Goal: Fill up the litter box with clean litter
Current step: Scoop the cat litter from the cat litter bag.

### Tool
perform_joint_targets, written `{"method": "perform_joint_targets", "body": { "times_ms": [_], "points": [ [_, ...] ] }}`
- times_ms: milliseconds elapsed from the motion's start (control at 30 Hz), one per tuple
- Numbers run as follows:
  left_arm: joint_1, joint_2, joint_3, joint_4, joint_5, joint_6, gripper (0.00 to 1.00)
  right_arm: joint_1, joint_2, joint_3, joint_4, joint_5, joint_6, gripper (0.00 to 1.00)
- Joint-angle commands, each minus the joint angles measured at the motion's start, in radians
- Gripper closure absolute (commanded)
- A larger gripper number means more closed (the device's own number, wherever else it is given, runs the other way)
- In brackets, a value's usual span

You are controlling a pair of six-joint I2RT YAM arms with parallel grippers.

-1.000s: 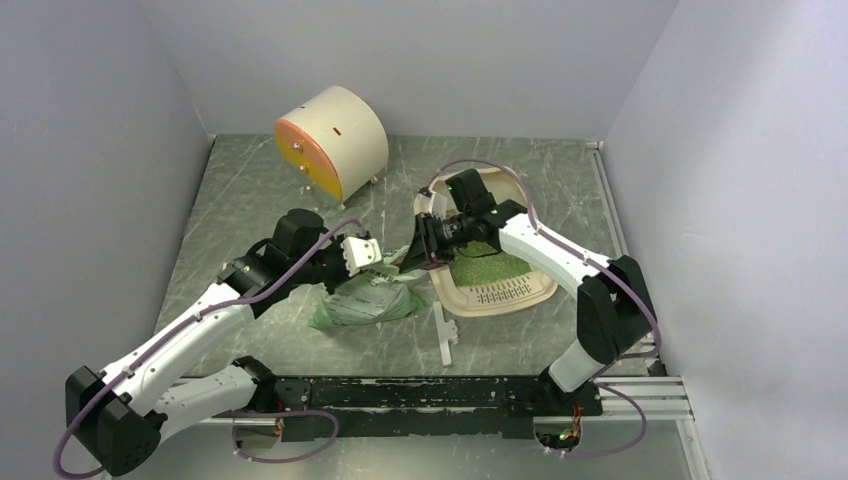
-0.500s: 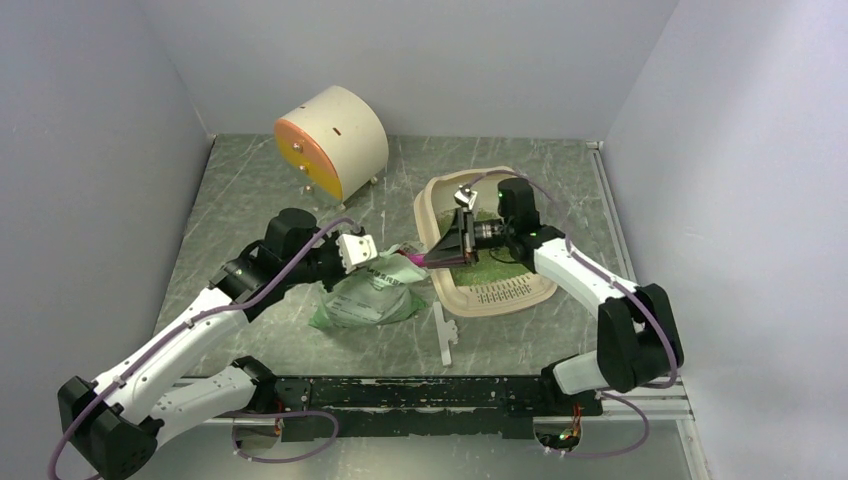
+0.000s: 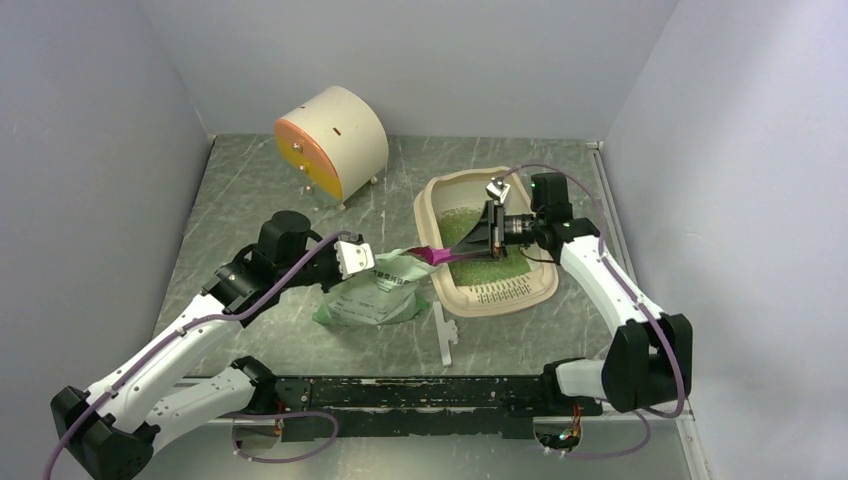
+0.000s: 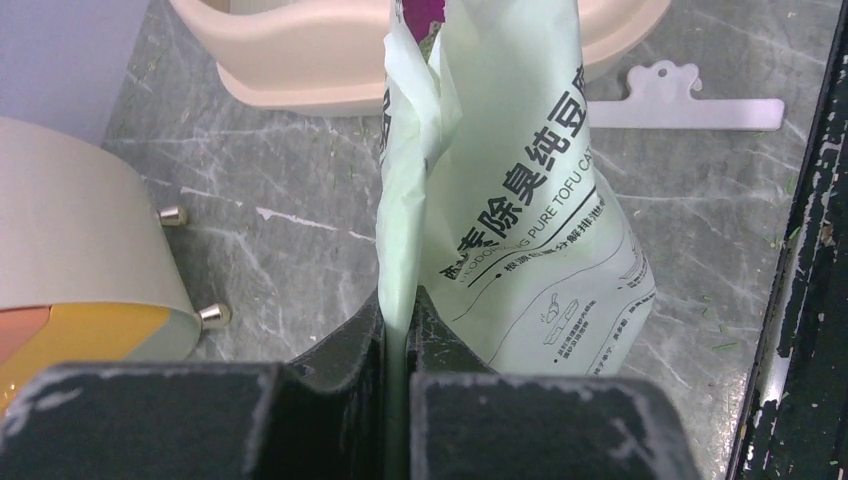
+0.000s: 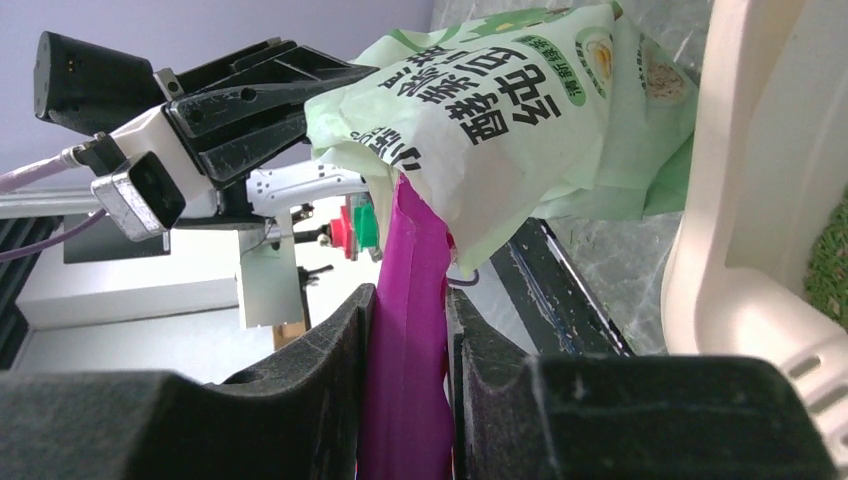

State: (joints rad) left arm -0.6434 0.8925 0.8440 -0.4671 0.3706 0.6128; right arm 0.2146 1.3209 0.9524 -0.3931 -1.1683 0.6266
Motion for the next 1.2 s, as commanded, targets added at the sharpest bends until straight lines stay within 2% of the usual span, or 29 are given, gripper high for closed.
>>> {"method": "perform_joint_targets", "body": {
  "times_ms": [0, 233, 367, 533, 600, 700, 767, 833, 967, 1000, 1067, 1167],
  "points": [
    [-0.010, -0.005, 0.117, 0.287, 0.115, 0.068, 0.95, -0.082, -0.100, 0.029, -0.094, -0.005, -0.036, 1.00],
    [-0.010, 0.106, 0.202, 0.358, 0.160, 0.127, 0.95, -0.193, -0.162, -0.038, -0.141, -0.082, -0.039, 1.00],
    [-0.010, 0.131, 0.225, 0.324, 0.110, 0.189, 0.95, -0.189, -0.195, -0.136, -0.024, -0.092, 0.087, 1.00],
    [-0.009, 0.046, 0.142, 0.267, -0.058, 0.235, 0.95, -0.170, -0.249, -0.241, 0.255, -0.120, 0.322, 1.00],
    [-0.008, -0.003, 0.075, 0.274, -0.104, 0.236, 0.95, -0.173, -0.252, -0.238, 0.247, -0.122, 0.311, 1.00],
    [-0.009, -0.045, 0.045, 0.251, -0.122, 0.210, 0.95, -0.177, -0.239, -0.216, 0.190, -0.120, 0.257, 1.00],
    [-0.009, -0.069, 0.026, 0.253, -0.130, 0.191, 0.95, -0.179, -0.236, -0.220, 0.209, -0.120, 0.274, 1.00],
    [-0.009, -0.089, 0.009, 0.266, -0.133, 0.178, 0.95, -0.174, -0.250, -0.258, 0.325, -0.111, 0.384, 1.00],
    [-0.009, -0.095, -0.002, 0.266, -0.123, 0.153, 0.95, -0.090, -0.274, -0.353, 0.701, -0.062, 0.709, 1.00],
    [-0.009, -0.092, -0.001, 0.263, -0.118, 0.143, 0.95, -0.066, -0.266, -0.348, 0.718, -0.054, 0.727, 1.00],
    [-0.009, -0.096, -0.002, 0.264, -0.117, 0.129, 0.95, -0.060, -0.255, -0.319, 0.626, -0.045, 0.659, 1.00],
    [-0.008, -0.114, -0.003, 0.261, -0.140, 0.124, 0.95, -0.123, -0.256, -0.309, 0.519, -0.078, 0.585, 1.00]
  ]
}}
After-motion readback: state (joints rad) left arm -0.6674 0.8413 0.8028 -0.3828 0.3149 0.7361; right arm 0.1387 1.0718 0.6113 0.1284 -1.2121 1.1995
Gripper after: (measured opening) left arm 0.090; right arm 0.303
